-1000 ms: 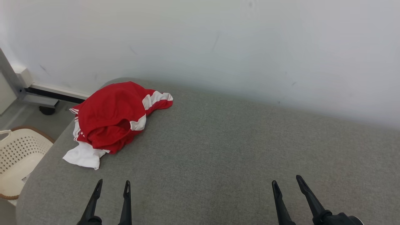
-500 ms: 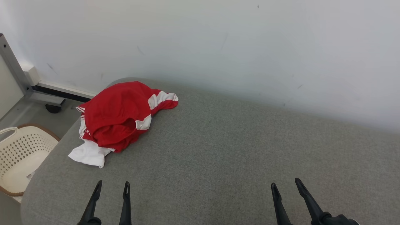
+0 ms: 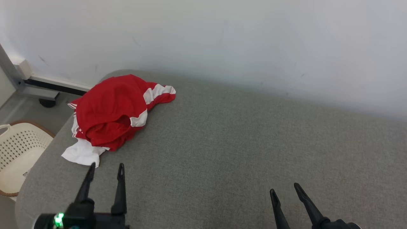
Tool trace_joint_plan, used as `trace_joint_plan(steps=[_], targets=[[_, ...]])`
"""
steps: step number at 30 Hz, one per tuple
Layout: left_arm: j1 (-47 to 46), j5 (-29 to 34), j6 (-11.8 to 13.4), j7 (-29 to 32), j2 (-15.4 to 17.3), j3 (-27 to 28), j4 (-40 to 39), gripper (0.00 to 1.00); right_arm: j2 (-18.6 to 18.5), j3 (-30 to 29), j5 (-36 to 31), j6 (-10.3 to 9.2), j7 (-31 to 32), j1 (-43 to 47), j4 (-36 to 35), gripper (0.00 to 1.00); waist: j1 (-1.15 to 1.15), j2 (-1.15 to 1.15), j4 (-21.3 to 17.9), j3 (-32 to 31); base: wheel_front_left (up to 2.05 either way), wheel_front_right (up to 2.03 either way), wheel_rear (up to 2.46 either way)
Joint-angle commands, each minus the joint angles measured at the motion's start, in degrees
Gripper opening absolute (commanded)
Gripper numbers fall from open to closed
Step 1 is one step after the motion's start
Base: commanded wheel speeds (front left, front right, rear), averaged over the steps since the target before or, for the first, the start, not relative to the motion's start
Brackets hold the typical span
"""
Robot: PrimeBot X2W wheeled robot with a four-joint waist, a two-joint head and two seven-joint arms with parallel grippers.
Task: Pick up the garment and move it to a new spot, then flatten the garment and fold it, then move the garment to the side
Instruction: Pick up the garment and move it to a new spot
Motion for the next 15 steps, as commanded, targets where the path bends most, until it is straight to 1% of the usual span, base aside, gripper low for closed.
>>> trace_joint_plan(steps=[1,4,9,15], targets=[[-2.15,-0.07,-0.17,-0.13,0.41,0.56,0.82,1.00,-0.11,0.15,-0.88,-0.12,-0.08,-0.57,0.07,1.00,0.00,0.00,-1.02,1.74,0.00,0.00,0.00],[-6.17,-0.24,-0.52,-0.12,1.35,1.40,3.13,1.00,-0.12,0.47,-1.71,-0.12,-0.08,-1.61,0.18,1.00,0.00,0.00,-2.03,3.96,0.00,0.00,0.00],[-15.02,-0.91,-1.16,-0.12,4.02,2.70,9.92,1.00,-0.56,0.59,-2.98,-0.12,-0.08,-3.63,0.16,1.00,0.00,0.00,-3.96,7.90,0.00,0.00,0.00],[-27.09,-3.47,-2.22,-0.12,7.87,3.10,22.70,1.00,-1.19,0.41,-4.36,-0.12,-0.08,-6.35,-0.23,1.00,0.00,0.00,-6.00,13.15,0.00,0.00,0.00]])
